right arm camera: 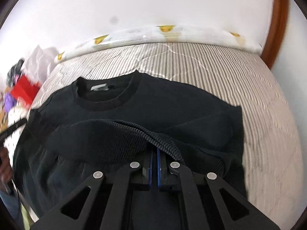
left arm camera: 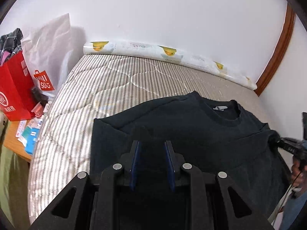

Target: Fold small clothes

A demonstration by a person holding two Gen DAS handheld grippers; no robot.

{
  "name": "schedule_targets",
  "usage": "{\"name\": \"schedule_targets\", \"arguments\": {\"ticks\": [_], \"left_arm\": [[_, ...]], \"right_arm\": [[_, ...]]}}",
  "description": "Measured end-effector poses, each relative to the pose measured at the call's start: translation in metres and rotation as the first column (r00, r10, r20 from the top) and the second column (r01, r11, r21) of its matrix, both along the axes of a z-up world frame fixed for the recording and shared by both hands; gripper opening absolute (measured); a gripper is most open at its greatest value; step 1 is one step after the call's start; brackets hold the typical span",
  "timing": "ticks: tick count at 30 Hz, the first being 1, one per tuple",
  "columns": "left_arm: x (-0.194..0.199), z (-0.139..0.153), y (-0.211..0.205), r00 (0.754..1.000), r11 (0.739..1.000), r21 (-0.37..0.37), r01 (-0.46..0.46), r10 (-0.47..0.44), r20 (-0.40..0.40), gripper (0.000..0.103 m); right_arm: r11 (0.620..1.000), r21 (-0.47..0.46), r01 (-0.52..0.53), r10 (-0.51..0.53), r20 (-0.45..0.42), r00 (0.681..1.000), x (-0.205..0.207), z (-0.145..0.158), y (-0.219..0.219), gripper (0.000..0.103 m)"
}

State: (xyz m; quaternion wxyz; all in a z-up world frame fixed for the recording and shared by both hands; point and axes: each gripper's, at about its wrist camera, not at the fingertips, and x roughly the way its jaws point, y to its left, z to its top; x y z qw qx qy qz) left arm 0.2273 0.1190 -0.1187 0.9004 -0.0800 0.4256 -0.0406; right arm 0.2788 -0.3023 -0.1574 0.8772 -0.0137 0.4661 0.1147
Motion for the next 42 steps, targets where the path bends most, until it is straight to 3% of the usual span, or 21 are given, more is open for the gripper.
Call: {"name": "schedule_targets", "arguments": {"ticks": [4,8,12,13,19,21,25,28,30,32,33,35,38,42], "left_arm": [[-0.003,-0.003,0.003,1.0,1.0,0.02,0.018,-0.018,-0.015,0.024],[-0.004,-0.005,0.003,1.0,0.999,0.031,0.024,-0.024,-0.019,0.024],[-0.005,-0.007,0.008,0.999,0.999,0.036,0.026,-0.025,-0.035,0.025],[-0.004,-0.007,0.009,0.999,0.999,0.037,0.029,-0.027,-0.039,0.026],[0.009,-0.01,0.016,0.997,0.998,0.036,0.047,-0.044,-0.066,0.035],[0.017,-0.015,0.015,0.994,0.997,0.043,0.059,-0.055,-0.091,0.035],[0.028,-0.022,0.011,0.99,0.994,0.073,0.08,-0.07,-0.122,0.035],[0.033,-0.026,0.011,0.987,0.994,0.061,0.088,-0.079,-0.139,0.035],[0.034,-0.028,0.011,0.988,0.995,0.06,0.083,-0.074,-0.139,0.026],[0.031,-0.026,0.009,0.991,0.994,0.082,0.067,-0.057,-0.12,0.011],[0.029,-0.023,0.01,0.993,0.995,0.078,0.062,-0.053,-0.107,0.01],[0.026,-0.015,0.014,0.998,0.998,0.062,0.029,-0.025,-0.064,0.008],[0.027,-0.002,0.025,1.0,1.0,0.003,-0.009,0.009,-0.017,0.007],[0.04,0.001,0.027,0.999,0.999,-0.032,-0.036,0.036,-0.006,0.007]], "right_arm": [[0.985,-0.171,-0.009,0.017,0.047,0.999,-0.015,0.011,-0.004,0.001],[0.988,-0.157,0.007,0.003,0.064,0.998,-0.024,0.016,-0.016,0.001],[0.982,-0.173,0.069,-0.034,0.199,0.979,-0.043,0.033,-0.025,0.023],[0.984,-0.159,0.082,-0.047,0.215,0.975,-0.044,0.036,-0.028,0.035],[0.993,-0.092,0.068,-0.048,0.202,0.978,-0.045,0.029,-0.044,0.054],[0.996,-0.061,0.065,-0.053,0.181,0.982,-0.038,0.018,-0.049,0.055],[0.991,-0.059,0.119,-0.111,0.132,0.985,-0.012,-0.005,-0.059,0.055],[0.992,-0.006,0.129,-0.128,0.113,0.985,0.005,-0.014,-0.064,0.055],[0.993,0.033,0.111,-0.113,0.103,0.988,0.015,-0.016,-0.062,0.055],[0.994,0.046,0.098,-0.101,0.086,0.991,0.023,-0.019,-0.058,0.038],[0.996,0.04,0.085,-0.088,0.075,0.993,0.027,-0.022,-0.053,0.029],[0.998,0.019,0.058,-0.059,0.092,0.994,0.027,-0.021,-0.045,0.019],[0.999,0.01,0.037,-0.039,0.165,0.986,0.021,-0.009,-0.041,0.017],[0.989,0.113,0.097,-0.118,0.202,0.972,0.024,0.008,-0.065,0.017]]}}
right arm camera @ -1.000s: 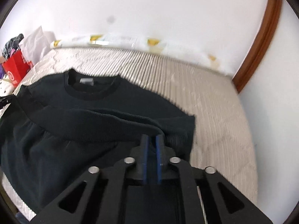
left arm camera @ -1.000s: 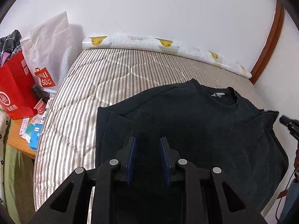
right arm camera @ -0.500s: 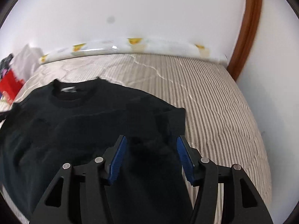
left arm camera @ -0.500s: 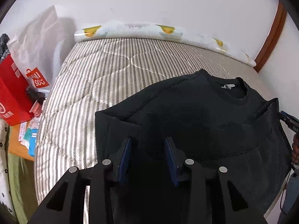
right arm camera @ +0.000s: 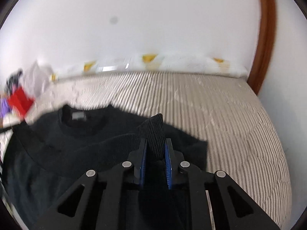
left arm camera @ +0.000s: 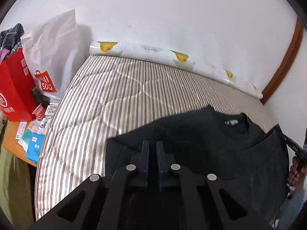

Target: Fold small clothes

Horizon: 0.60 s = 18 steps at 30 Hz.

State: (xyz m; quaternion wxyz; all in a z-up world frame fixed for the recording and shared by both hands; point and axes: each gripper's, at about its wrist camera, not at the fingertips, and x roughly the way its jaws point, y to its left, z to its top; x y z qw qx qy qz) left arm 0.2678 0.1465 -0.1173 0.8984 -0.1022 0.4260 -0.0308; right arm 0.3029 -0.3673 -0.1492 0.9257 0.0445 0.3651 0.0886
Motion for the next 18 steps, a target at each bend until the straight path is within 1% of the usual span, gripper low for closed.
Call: {"name": "schedule_targets", "arguments": {"ticks": [3,5,6,8,9,11,12,13,14,17,18], "left_arm": [[0.013,-0.007,-0.008,1.0,1.0,0.025,-0.003,0.003,-0.004,0.007],[0.018,-0.014,-0.012,1.0,0.999,0.041,-0.009,0.01,-0.017,0.007],[0.02,-0.018,-0.015,1.0,0.998,0.061,-0.014,0.015,-0.024,0.007],[0.022,-0.023,-0.018,0.999,0.996,0.088,-0.013,0.016,-0.036,0.007],[0.022,-0.025,-0.018,0.999,0.996,0.093,-0.013,0.017,-0.041,0.007],[0.021,-0.027,-0.017,0.999,0.995,0.099,-0.01,0.015,-0.049,0.008],[0.02,-0.027,-0.017,0.998,0.995,0.098,-0.01,0.015,-0.054,0.008],[0.019,-0.026,-0.015,0.998,0.995,0.095,-0.013,0.018,-0.056,0.011],[0.018,-0.025,-0.015,0.998,0.995,0.094,-0.014,0.019,-0.054,0.011],[0.012,-0.02,-0.016,0.999,0.994,0.11,-0.016,0.021,-0.047,0.011],[0.01,-0.018,-0.017,0.999,0.993,0.117,-0.016,0.021,-0.042,0.012]], "right_arm": [[0.999,-0.017,0.038,-0.039,-0.055,0.998,0.016,-0.013,-0.004,0.017],[0.999,-0.018,0.046,-0.048,-0.099,0.994,0.027,-0.03,-0.005,0.017],[0.998,-0.018,0.052,-0.054,-0.119,0.991,0.031,-0.038,-0.006,0.017],[0.998,-0.01,0.058,-0.059,-0.126,0.99,0.031,-0.043,-0.007,0.017],[0.998,-0.007,0.058,-0.058,-0.125,0.99,0.031,-0.043,-0.008,0.017],[0.998,-0.025,0.057,-0.06,-0.141,0.988,0.03,-0.041,-0.006,0.022],[0.997,-0.051,0.062,-0.07,-0.157,0.985,0.03,-0.041,-0.005,0.029],[0.995,-0.075,0.071,-0.083,-0.165,0.983,0.028,-0.038,-0.006,0.036],[0.993,-0.093,0.077,-0.091,-0.162,0.982,0.025,-0.034,-0.005,0.038],[0.986,-0.138,0.098,-0.112,-0.099,0.989,0.009,-0.012,0.006,0.039],[0.986,-0.141,0.087,-0.099,-0.077,0.992,0.003,-0.003,0.014,0.039]]}}
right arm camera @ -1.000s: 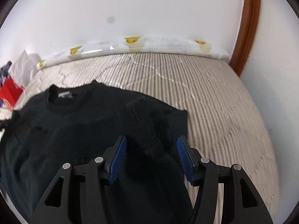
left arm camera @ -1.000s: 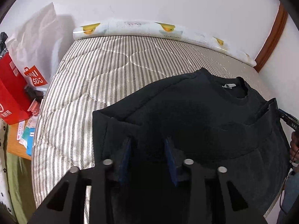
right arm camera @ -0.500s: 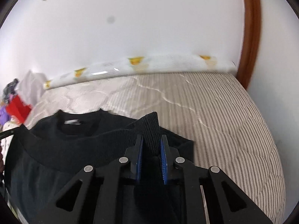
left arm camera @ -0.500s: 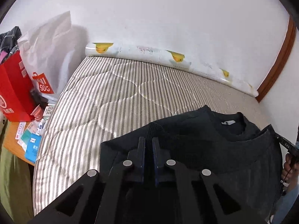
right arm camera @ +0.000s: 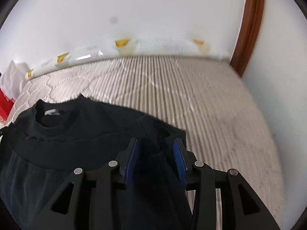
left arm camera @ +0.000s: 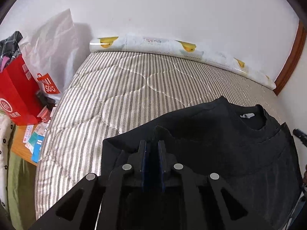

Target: Fold small clothes

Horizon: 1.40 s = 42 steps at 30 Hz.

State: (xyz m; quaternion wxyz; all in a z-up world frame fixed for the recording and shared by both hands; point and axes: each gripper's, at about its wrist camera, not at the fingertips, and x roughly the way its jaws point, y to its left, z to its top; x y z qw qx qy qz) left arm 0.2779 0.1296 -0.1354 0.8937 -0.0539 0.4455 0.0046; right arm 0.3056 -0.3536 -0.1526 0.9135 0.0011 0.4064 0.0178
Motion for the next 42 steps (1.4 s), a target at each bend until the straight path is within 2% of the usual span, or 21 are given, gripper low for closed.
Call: {"name": "schedule_targets", "arguments": {"ticks": [4,8,11,13,15,17,19,24,29,36,42], "left_arm": [[-0.012,0.01,0.001,1.0,1.0,-0.006,-0.007,0.007,0.013,0.021],[-0.03,0.021,0.004,0.999,1.0,-0.02,0.0,0.001,0.048,0.031],[-0.045,0.028,0.01,0.997,0.999,-0.039,0.009,-0.006,0.078,0.037],[-0.055,0.032,0.015,0.995,0.999,-0.041,0.017,-0.013,0.095,0.037],[-0.063,0.035,0.02,0.993,0.999,-0.033,0.023,-0.019,0.114,0.037],[-0.071,0.035,0.025,0.991,0.999,-0.021,0.037,-0.034,0.126,0.037],[-0.079,0.033,0.031,0.988,0.997,-0.025,0.066,-0.062,0.139,0.037],[-0.092,0.023,0.039,0.983,0.989,-0.036,0.14,-0.135,0.122,0.037],[-0.104,0.015,0.044,0.977,0.974,-0.104,0.203,-0.193,0.095,0.037],[-0.135,0.009,0.05,0.977,0.959,-0.189,0.21,-0.199,0.074,0.037],[-0.176,0.002,0.05,0.984,0.962,-0.214,0.171,-0.156,0.083,0.038]], "right_arm": [[0.996,0.003,-0.091,0.091,0.043,0.995,-0.023,0.021,0.043,0.041],[0.984,-0.012,-0.177,0.178,0.069,0.982,-0.045,0.026,0.096,0.046],[0.98,-0.017,-0.197,0.198,0.072,0.978,-0.062,0.022,0.129,0.047],[0.976,0.002,-0.219,0.218,0.049,0.975,-0.072,0.018,0.146,0.046],[0.98,-0.03,-0.195,0.196,0.058,0.979,-0.083,0.015,0.16,0.046],[0.986,-0.059,-0.157,0.161,0.063,0.985,-0.091,0.013,0.166,0.046],[0.988,-0.054,-0.145,0.146,0.019,0.989,-0.093,0.007,0.173,0.046],[0.991,-0.077,-0.113,0.113,-0.007,0.994,-0.099,-0.007,0.189,0.045],[0.995,-0.068,-0.076,0.071,-0.072,0.995,-0.088,-0.029,0.2,0.038],[0.995,-0.092,-0.033,0.027,-0.069,0.997,-0.09,-0.037,0.206,0.038],[0.986,-0.133,-0.1,0.094,-0.048,0.994,-0.13,-0.036,0.203,0.038]]}}
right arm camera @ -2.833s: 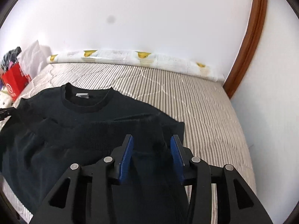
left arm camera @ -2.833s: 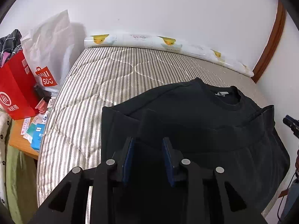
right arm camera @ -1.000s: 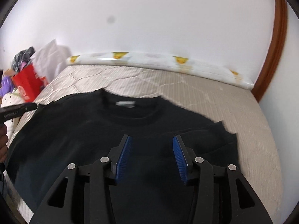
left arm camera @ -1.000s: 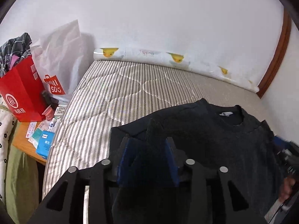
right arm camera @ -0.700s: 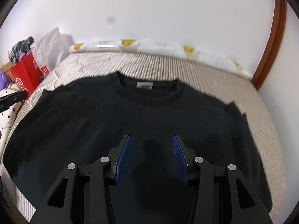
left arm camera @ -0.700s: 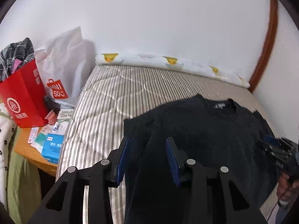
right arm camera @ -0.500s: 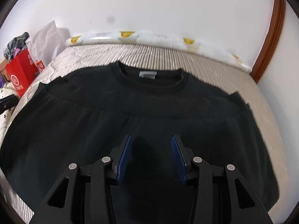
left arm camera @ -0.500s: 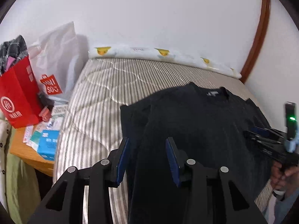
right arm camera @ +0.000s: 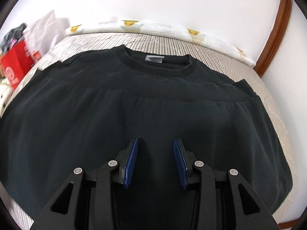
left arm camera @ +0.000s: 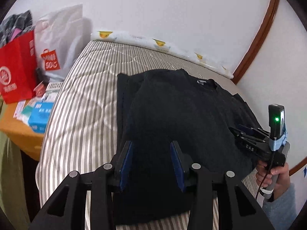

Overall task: Fold small clothes
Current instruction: 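Lift the hem with the left tool and fold it toward the collar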

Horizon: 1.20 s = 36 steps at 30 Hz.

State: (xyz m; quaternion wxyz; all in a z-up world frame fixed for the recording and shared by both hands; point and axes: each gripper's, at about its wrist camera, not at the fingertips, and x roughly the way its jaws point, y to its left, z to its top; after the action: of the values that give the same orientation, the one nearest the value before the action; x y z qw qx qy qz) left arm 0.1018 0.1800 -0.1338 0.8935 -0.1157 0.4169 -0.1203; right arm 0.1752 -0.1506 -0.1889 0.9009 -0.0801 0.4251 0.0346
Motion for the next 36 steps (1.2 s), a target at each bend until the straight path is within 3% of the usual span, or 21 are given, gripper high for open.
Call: {"name": "schedule_targets", "arguments": {"ticks": [4,8,12,18,23,29,33,34,36], "left_arm": [[-0.031,-0.01,0.006,0.998,0.998,-0.035,-0.06,0.06,-0.006,0.039],[-0.065,-0.012,0.011,0.994,0.991,-0.079,-0.11,0.112,0.016,0.051],[-0.086,-0.017,0.01,0.992,0.986,-0.102,-0.129,0.129,-0.005,0.051],[-0.084,-0.034,0.007,0.99,0.974,-0.177,-0.141,0.136,-0.039,0.051],[-0.071,-0.049,0.015,0.986,0.936,-0.311,-0.168,0.16,-0.054,0.051],[-0.057,-0.053,0.011,0.982,0.919,-0.346,-0.187,0.187,-0.032,0.051],[-0.045,-0.051,0.004,0.971,0.916,-0.324,-0.236,0.234,-0.046,0.047],[-0.042,-0.051,0.003,0.968,0.917,-0.312,-0.249,0.245,-0.052,0.036],[-0.04,-0.049,0.002,0.964,0.915,-0.305,-0.264,0.26,-0.054,0.027]], "right_arm": [[0.999,0.01,-0.04,0.04,0.0,0.999,-0.027,0.001,-0.008,0.038],[0.998,0.011,-0.064,0.064,0.032,0.997,-0.049,-0.002,-0.012,0.037],[0.998,0.029,-0.053,0.051,0.055,0.997,-0.067,0.0,-0.017,0.037],[0.998,0.043,-0.051,0.049,0.049,0.998,-0.095,-0.007,-0.023,0.037],[0.997,0.047,-0.057,0.055,0.058,0.997,-0.111,-0.009,-0.025,0.037],[0.997,0.05,-0.06,0.057,0.06,0.997,-0.114,-0.01,-0.027,0.037],[0.996,0.047,-0.079,0.076,0.055,0.996,-0.121,-0.01,-0.028,0.037],[0.995,0.052,-0.086,0.083,0.052,0.995,-0.123,-0.01,-0.029,0.037],[0.991,0.087,-0.098,0.094,0.045,0.995,-0.128,-0.007,-0.036,0.037]]}}
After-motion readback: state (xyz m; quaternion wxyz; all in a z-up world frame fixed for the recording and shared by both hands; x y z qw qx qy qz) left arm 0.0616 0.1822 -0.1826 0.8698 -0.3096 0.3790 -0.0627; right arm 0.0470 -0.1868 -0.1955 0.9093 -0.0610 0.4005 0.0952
